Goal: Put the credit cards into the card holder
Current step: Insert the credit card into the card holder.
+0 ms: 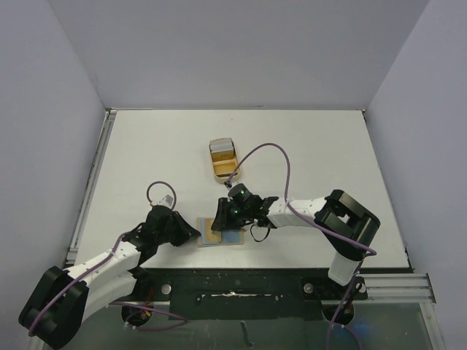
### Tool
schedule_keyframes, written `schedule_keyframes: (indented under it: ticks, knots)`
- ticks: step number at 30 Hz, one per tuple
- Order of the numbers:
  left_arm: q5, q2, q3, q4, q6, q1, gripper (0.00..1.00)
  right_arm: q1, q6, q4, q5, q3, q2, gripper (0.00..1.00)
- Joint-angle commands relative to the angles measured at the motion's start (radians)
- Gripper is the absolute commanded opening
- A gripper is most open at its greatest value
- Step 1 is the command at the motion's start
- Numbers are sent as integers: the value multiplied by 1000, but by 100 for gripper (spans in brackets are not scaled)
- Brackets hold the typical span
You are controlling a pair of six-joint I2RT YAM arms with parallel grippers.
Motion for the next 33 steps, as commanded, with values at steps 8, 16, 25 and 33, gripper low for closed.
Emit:
schedule_keyframes:
  ticks: [8,16,25,33]
  knots:
    - [2,-31,-2,23,12,-6,0,6,20,-56,106,15,-74,41]
    - [7,-24,-3,35,14,-6,0,14,20,-47,73,51,-2,43]
    - [11,-15,-5,48,14,-6,0,30,16,9,7,78,41,42]
    - [14,5,4,59,18,-6,0,31,17,26,-25,77,18,40]
